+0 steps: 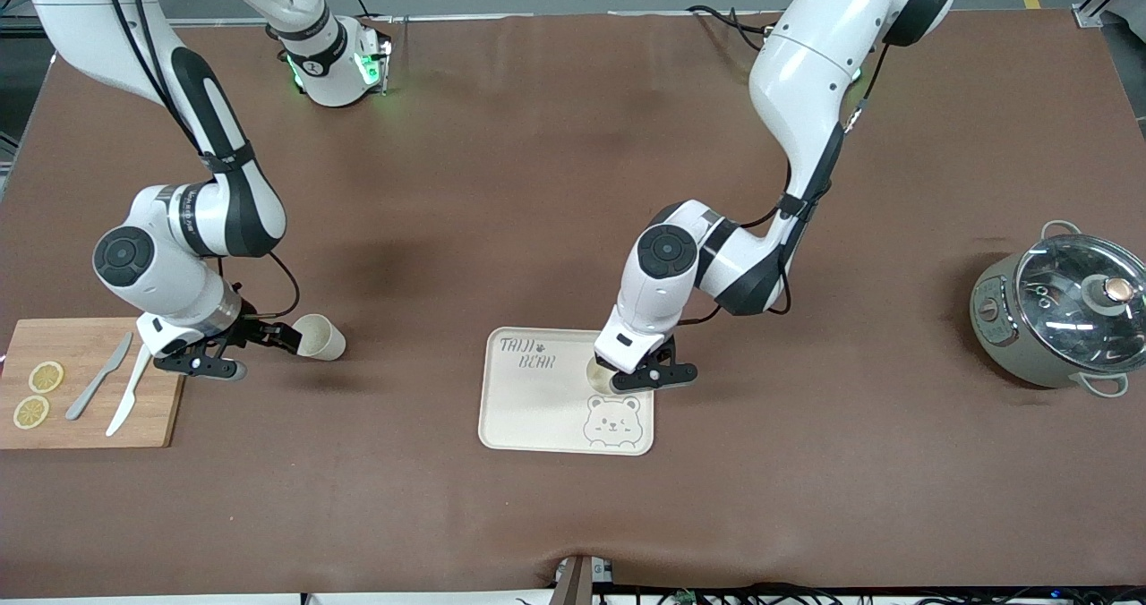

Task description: Place white IKEA cup upright on tray with both arms

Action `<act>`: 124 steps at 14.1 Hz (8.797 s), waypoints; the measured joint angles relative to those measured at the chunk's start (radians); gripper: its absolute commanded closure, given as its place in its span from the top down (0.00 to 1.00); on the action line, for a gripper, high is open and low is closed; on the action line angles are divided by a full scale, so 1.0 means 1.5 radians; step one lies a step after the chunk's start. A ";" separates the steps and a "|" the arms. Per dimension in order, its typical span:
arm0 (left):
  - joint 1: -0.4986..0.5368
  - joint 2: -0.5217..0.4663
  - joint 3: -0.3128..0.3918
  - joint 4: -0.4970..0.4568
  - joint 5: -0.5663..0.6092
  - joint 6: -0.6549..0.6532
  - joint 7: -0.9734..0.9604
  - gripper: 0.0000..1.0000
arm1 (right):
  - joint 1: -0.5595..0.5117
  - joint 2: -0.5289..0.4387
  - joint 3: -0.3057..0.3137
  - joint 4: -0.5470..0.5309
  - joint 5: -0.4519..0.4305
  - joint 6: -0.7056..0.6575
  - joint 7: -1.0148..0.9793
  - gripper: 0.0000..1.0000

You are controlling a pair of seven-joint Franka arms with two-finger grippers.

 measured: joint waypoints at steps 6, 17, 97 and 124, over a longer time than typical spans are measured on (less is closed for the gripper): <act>0.000 0.002 0.000 0.000 0.000 0.005 0.000 0.00 | 0.000 0.001 0.000 -0.030 -0.001 0.023 0.000 1.00; 0.000 0.016 0.000 0.000 0.029 0.029 0.001 0.31 | 0.006 0.029 0.002 -0.062 -0.002 0.091 -0.001 0.64; 0.405 -0.522 0.007 -0.124 -0.097 -0.593 0.598 1.00 | 0.282 0.323 0.069 0.465 -0.027 -0.076 0.715 1.00; 0.432 -0.522 0.008 -0.129 -0.097 -0.564 0.621 1.00 | 0.179 -0.044 0.060 0.491 0.033 -0.624 0.452 1.00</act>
